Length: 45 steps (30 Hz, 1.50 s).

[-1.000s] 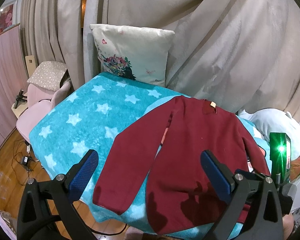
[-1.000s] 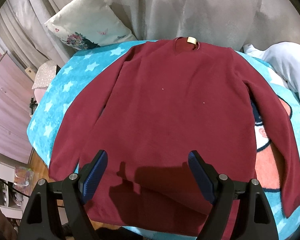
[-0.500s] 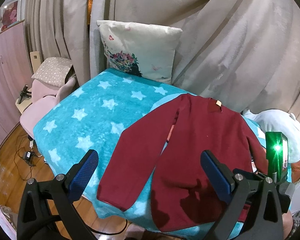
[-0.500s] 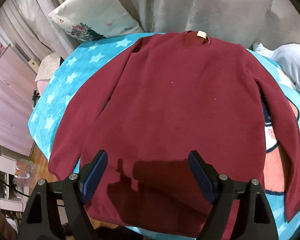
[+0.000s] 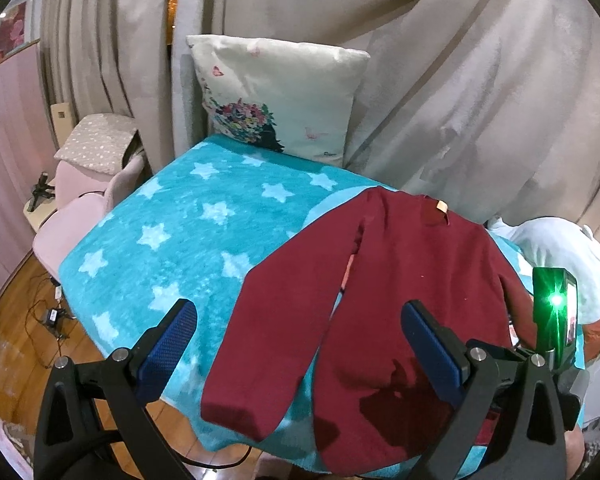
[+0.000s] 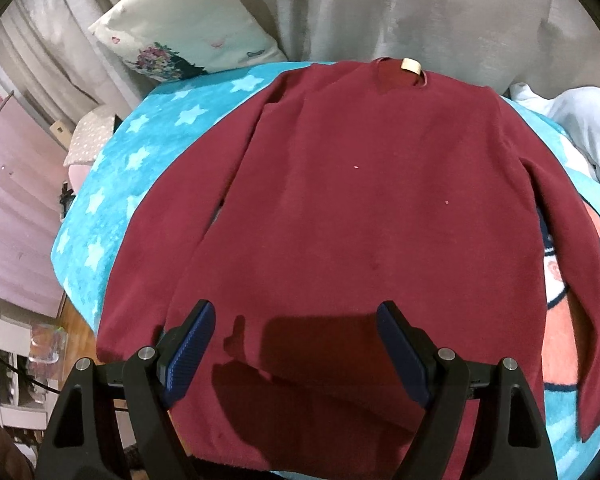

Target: Fold small clothes

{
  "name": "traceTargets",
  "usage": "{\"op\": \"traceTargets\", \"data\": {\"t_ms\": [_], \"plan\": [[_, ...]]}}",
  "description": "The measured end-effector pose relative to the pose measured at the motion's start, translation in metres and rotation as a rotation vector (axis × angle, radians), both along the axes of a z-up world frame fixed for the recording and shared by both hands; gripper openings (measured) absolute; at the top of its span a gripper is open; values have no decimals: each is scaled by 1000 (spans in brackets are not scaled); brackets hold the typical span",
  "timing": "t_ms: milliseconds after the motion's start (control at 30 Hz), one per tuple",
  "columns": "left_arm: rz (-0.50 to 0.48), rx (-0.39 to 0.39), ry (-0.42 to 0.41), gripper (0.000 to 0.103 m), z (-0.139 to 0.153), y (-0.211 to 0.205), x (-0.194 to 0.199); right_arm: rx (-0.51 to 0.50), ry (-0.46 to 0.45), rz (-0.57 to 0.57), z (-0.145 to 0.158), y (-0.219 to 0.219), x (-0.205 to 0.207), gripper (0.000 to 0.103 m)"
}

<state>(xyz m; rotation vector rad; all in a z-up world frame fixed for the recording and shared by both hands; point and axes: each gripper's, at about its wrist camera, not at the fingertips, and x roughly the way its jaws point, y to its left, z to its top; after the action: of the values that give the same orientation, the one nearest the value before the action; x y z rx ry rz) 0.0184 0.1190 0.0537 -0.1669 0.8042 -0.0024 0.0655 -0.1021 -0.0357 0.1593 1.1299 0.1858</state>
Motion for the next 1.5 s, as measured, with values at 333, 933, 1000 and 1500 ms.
{"op": "traceTargets", "data": {"t_ms": [333, 933, 1000, 1500], "plan": [[-80, -24, -1, 102, -5, -1, 21, -33, 12, -89, 0, -10, 3, 86], [-78, -24, 171, 102, -53, -19, 46, -76, 5, -177, -14, -29, -18, 86], [-96, -15, 179, 102, -53, -35, 45, -77, 1, -215, -12, -48, -25, 86], [-155, 18, 209, 102, -52, -132, 10, -59, -51, -406, 2, -191, -94, 86]]}}
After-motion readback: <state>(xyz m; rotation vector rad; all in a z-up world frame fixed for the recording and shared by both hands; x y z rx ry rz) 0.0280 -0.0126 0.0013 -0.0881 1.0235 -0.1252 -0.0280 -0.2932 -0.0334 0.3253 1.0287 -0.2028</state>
